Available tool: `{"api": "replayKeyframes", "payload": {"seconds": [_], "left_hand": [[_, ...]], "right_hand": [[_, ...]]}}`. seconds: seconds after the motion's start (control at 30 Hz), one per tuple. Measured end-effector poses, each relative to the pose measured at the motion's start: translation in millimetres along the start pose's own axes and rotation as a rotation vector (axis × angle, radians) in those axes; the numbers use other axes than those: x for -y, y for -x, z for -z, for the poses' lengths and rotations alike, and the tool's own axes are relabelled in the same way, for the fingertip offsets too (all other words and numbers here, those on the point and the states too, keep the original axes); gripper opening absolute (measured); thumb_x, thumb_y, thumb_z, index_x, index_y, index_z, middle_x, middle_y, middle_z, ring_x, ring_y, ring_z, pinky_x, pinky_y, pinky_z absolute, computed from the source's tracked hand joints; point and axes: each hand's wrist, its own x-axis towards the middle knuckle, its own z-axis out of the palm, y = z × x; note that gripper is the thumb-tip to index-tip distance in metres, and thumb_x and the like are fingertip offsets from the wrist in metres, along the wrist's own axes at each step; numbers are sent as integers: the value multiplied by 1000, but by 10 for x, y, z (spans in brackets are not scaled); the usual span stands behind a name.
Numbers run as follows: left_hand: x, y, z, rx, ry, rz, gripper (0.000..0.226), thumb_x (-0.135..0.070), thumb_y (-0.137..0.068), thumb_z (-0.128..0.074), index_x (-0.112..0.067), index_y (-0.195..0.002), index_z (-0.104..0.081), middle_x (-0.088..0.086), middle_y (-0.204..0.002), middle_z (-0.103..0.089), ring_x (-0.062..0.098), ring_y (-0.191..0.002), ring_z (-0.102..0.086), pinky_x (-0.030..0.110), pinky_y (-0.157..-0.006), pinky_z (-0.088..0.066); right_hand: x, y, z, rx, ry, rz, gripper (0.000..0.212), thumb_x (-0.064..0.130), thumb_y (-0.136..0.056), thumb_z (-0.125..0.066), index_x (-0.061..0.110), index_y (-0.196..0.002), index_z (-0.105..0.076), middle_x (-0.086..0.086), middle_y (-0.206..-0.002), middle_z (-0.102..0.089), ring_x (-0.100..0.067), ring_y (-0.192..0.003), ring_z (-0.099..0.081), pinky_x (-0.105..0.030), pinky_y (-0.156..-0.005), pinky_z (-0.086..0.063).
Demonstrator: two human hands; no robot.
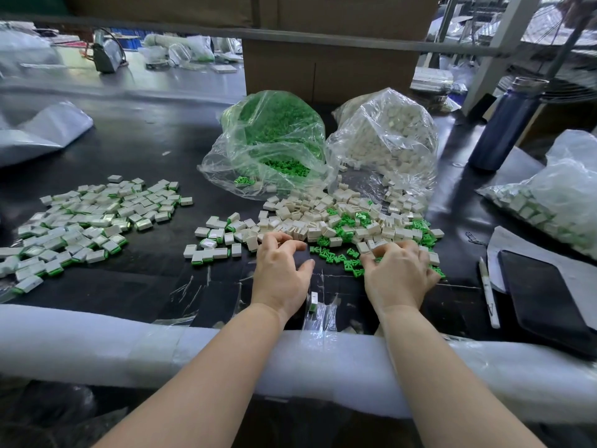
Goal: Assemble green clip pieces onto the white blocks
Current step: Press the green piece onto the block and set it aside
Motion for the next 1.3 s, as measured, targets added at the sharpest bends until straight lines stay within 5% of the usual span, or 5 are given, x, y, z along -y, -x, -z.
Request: {"api": "replayKeyframes", "payload": {"seconds": [0.23, 0.4, 0.67, 1.0, 1.3], "left_hand": [[1, 10, 4, 14, 21, -19, 22, -21, -86, -65, -13, -107, -64, -9, -106, -34, 6, -103, -35, 0, -80, -17], [-52, 26, 23, 77, 70, -70, 17, -21, -85, -66, -17, -102, -67, -9, -98, -47, 9, -83, -49, 11, -75, -38], [-84, 36, 30, 175, 225, -42, 17, -23, -81, -72, -18, -96, -67, -8, -81, -67, 10, -78, -64, 23, -78, -51], [-62, 28, 26, 169, 256, -40, 11, -13, -82, -69, -21, -87, -65, -18, -73, -60, -5, -69, -56, 3, -70, -44], [-51, 29, 29, 188, 265, -31, 9, -15, -83, -68, -21, -90, -66, -14, -77, -63, -3, -73, -57, 3, -71, -44]], "right_hand": [[-3, 25, 1, -98, -170, 141, 2, 21, -88, -62, 21, -89, -63, 3, -97, -63, -19, -97, -45, -29, -71, -12], [56, 78, 35, 19, -478, 345, 9, 15, -81, -72, 11, -82, -64, 2, -78, -63, -24, -83, -57, -36, -78, -44], [125, 153, 57, 213, -721, 450, 10, 5, -78, -73, 11, -82, -67, 0, -76, -66, -17, -74, -62, -37, -74, -53], [19, 64, -26, 119, -199, 286, 23, 33, -81, -70, 24, -102, -69, 6, -114, -56, -18, -115, -41, -30, -85, -23], [25, 55, -43, 45, -184, 328, 18, 26, -92, -57, 16, -100, -71, -1, -107, -57, -19, -104, -40, -28, -82, -22]]}}
